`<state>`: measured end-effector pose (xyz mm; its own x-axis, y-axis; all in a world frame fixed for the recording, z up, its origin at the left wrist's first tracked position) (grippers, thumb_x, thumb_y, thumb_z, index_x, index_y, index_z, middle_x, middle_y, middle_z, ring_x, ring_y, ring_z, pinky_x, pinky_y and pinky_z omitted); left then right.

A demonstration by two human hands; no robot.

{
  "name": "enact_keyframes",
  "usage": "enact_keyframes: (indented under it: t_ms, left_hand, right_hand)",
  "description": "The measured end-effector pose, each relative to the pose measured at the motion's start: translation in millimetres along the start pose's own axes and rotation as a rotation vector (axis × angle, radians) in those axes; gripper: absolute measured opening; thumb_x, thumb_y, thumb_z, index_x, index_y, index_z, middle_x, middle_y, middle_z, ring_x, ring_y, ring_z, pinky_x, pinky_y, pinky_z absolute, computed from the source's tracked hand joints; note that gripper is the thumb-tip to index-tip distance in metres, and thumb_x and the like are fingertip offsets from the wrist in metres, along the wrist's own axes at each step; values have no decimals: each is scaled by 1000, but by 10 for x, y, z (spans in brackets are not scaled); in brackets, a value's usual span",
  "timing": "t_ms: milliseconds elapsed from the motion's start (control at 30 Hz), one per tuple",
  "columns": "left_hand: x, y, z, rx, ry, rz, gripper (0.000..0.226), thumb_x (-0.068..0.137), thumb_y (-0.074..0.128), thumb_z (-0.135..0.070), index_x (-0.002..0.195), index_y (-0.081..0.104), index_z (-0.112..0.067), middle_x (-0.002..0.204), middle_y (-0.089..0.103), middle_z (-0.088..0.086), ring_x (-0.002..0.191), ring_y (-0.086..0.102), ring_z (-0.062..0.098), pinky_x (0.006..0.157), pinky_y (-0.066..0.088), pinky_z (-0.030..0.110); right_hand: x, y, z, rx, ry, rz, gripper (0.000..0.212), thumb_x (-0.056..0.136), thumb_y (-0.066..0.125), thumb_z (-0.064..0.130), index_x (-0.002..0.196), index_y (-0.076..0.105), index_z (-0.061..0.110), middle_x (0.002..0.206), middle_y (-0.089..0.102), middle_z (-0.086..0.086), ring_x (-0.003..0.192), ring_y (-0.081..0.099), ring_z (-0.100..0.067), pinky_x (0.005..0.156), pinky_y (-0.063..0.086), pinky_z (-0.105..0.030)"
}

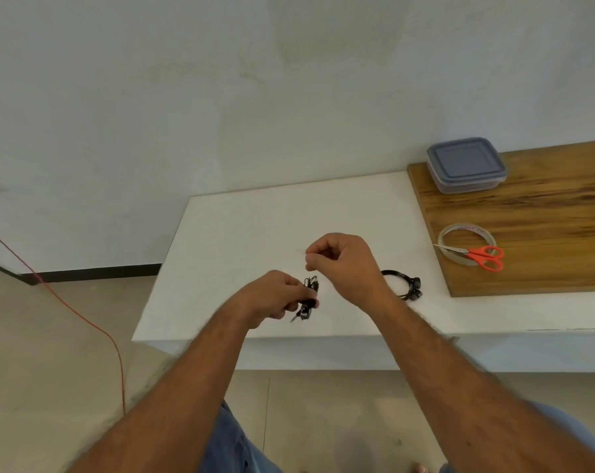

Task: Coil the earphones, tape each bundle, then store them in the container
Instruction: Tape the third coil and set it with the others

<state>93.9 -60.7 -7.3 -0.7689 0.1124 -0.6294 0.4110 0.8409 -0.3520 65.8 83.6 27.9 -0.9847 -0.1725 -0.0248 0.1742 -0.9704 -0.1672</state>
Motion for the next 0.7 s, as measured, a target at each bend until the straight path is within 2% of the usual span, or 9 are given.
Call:
enact_keyframes:
  t_ms: [33, 133, 300, 433, 567, 700]
  left_hand:
    - [-74, 51, -66, -50, 15, 51, 25, 88, 66, -24, 85, 65, 1, 85, 72, 11, 52, 33, 9, 46, 20, 20]
    - [-252, 161, -233, -170, 53, 147, 17, 91, 63, -14, 75, 65, -7, 80, 71, 4, 50, 39, 5, 46, 22, 18]
    - [-350, 212, -266, -329, 56, 228, 30, 93, 57, -6, 66, 67, -14, 72, 67, 3, 50, 39, 5, 43, 23, 15]
    - [-389, 196, -205, -426, 43, 228, 32, 94, 54, -5, 65, 65, -11, 71, 66, 3, 48, 38, 5, 42, 24, 13]
    - [-416, 151, -203, -377, 65, 187, 26, 92, 57, -9, 67, 63, -14, 71, 63, 2, 51, 37, 7, 44, 22, 17]
    - [-487, 72, -275, -162, 170, 37, 17, 91, 59, -18, 76, 64, -15, 72, 59, -3, 58, 41, 7, 54, 29, 21]
  right_hand:
    - [-12, 23, 13, -2, -14, -2, 7, 83, 67, 6, 80, 71, 12, 72, 73, -5, 74, 70, -19, 67, 55, -25]
    - [-55, 65, 61, -8, -59, -10, 8, 83, 66, 6, 80, 71, 12, 72, 72, -1, 71, 71, -14, 68, 57, -26]
    - [-128, 68, 143, -109, -125, -48, 12, 81, 66, 8, 76, 69, 19, 70, 66, 12, 58, 60, -5, 60, 52, -23]
    - [-169, 48, 223, -196, -223, -103, 11, 81, 67, 8, 78, 69, 18, 74, 64, 15, 60, 55, -1, 59, 45, -15]
    - [-184, 87, 258, -228, -252, -126, 10, 82, 66, 7, 80, 69, 16, 77, 65, 12, 64, 54, -1, 61, 45, -16]
    - [-181, 89, 284, -334, -287, -193, 8, 83, 64, 7, 80, 69, 12, 78, 65, 7, 68, 54, -3, 66, 45, -18]
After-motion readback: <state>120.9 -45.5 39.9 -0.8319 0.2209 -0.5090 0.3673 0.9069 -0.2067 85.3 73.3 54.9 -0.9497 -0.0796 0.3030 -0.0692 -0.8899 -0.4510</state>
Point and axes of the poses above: each hand's wrist, its own x-axis towards the middle knuckle, its own y-axis out of the palm, z = x × y, the point moved 6 cm from there along x, towards the middle knuckle
